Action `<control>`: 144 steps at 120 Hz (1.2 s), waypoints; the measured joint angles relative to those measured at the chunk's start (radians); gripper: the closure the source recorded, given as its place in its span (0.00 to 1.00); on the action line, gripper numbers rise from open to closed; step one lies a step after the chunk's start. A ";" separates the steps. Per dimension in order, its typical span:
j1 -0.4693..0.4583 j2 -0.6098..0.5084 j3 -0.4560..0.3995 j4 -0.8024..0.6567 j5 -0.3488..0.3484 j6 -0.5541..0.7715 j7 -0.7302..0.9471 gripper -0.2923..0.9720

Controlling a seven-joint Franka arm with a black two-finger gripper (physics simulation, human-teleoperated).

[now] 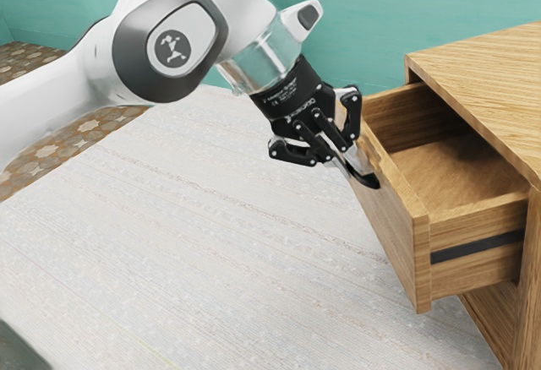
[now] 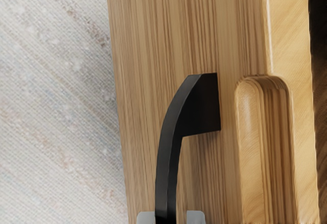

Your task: Pull the drawer handle with one arm to open the drawer

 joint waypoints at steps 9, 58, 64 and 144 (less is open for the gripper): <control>-0.001 -0.015 0.003 -0.022 0.001 0.006 0.000 0.85; -0.003 -0.083 0.010 -0.100 0.017 0.034 -0.002 0.85; -0.003 -0.093 0.010 -0.114 0.019 0.038 -0.002 0.85; -0.005 -0.167 0.034 -0.199 0.036 0.056 -0.004 0.85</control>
